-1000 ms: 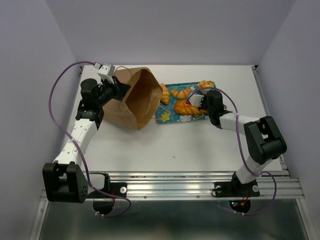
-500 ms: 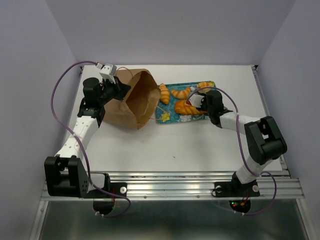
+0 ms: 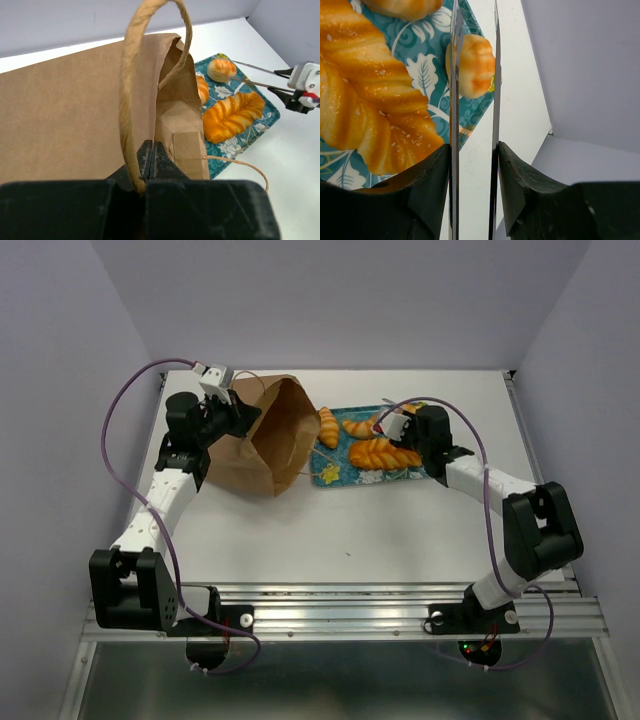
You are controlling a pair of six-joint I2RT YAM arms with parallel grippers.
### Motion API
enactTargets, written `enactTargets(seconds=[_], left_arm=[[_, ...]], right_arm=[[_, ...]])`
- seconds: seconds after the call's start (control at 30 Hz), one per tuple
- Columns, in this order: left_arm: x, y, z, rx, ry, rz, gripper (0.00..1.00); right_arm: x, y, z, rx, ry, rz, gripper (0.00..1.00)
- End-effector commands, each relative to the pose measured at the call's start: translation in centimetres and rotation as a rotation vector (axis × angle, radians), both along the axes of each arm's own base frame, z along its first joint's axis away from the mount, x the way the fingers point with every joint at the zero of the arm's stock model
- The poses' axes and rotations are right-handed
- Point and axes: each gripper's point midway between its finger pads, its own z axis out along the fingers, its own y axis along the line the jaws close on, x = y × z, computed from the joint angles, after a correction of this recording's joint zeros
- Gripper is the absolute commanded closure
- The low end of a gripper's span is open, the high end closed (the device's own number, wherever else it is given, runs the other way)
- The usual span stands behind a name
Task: Take the fake bread out of the paper bag
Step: Place the fake bread in the container, then place the clamp at the center of the board.
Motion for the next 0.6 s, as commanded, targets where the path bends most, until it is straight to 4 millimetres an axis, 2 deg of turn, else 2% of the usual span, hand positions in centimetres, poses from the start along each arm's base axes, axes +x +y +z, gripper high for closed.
enactTargets(seconds=[0.0,0.13,0.3,0.43,0.47,0.53,0.57], left_arm=[[0.6,-0.4,3.4,0.005,-0.104,-0.018,1.00],[0.7,-0.4,3.6,0.003,-0.105,-0.016,1.00],[0.6,-0.4,4.2,-0.003,-0.114,-0.016,1.00],[0.4,-0.3,4.6,-0.008,-0.123,-0.012,1.00],[0.4,-0.3,4.6,-0.006,-0.123,-0.012,1.00],[0.3,-0.3,4.7,-0.010,-0.123,-0.007,1.00],[0.3,-0.1,4.7,-0.012,-0.118,0.005,1.00]], right_arm=[[0.6,1.1,5.0,0.107,-0.081,0.021,0.53],[0.5,1.6,6.2,0.162,-0.092,0.022,0.53],[1.4,1.7,9.1,0.276,-0.146,-0.044,0.55],[2.6,1.9,12.5,0.445,-0.197,-0.101,0.55],[3.0,0.9,12.9,0.471,-0.207,-0.128,0.55],[3.7,0.6,13.8,0.563,-0.212,-0.156,0.55],[4.4,-0.3,14.8,0.595,-0.231,-0.176,0.55]])
